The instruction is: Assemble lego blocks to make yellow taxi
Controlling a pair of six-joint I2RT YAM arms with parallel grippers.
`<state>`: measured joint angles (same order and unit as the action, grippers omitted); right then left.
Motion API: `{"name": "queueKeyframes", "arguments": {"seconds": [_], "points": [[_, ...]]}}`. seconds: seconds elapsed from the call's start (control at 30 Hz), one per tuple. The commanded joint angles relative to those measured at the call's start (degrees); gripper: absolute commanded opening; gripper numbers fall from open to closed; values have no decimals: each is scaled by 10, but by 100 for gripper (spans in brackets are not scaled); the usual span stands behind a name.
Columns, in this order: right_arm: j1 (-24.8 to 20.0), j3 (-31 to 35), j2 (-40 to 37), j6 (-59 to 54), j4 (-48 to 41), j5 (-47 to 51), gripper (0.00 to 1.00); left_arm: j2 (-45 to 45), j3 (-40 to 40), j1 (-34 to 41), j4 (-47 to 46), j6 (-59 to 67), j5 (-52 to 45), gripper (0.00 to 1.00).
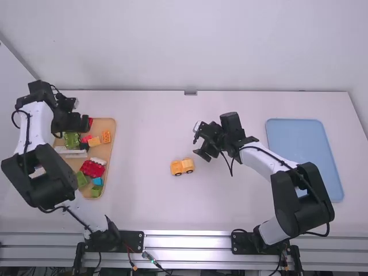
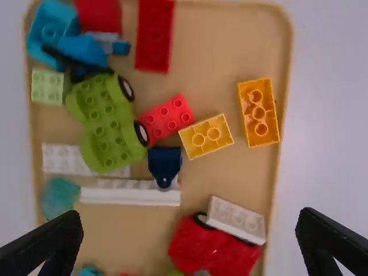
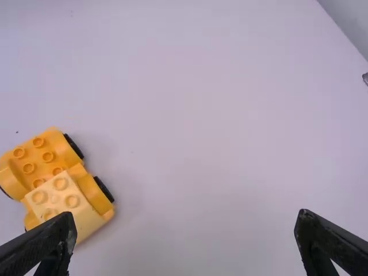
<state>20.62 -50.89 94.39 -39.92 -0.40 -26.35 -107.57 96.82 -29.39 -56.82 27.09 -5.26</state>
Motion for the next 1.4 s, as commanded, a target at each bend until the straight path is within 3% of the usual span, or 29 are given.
{"name": "queueKeyframes", "arguments": {"seconds": [0.0,0.13,0.23,0.4,0.8,0.93,1.17,1.37], "points": [[-7,-28,-4,11,-16,9,99,-45,52,10,-30,178,9,99],[-13,-37,-4,12,-36,7,99,-80,74,13,-31,288,2,98],[-20,-47,-4,12,-57,7,99,-97,65,9,-38,408,-35,88],[-27,-68,-4,14,-104,7,99,-99,27,7,-32,517,-42,91],[-25,-77,-7,54,-110,8,99,-99,-122,5,141,567,-33,82],[-26,-77,-8,54,-105,8,99,-99,-141,5,149,560,-33,73],[-26,-77,-8,63,-104,8,99,-99,-156,5,161,559,-45,69],[-26,-77,-8,67,-104,7,99,-108,-159,5,164,546,-41,57]]}}
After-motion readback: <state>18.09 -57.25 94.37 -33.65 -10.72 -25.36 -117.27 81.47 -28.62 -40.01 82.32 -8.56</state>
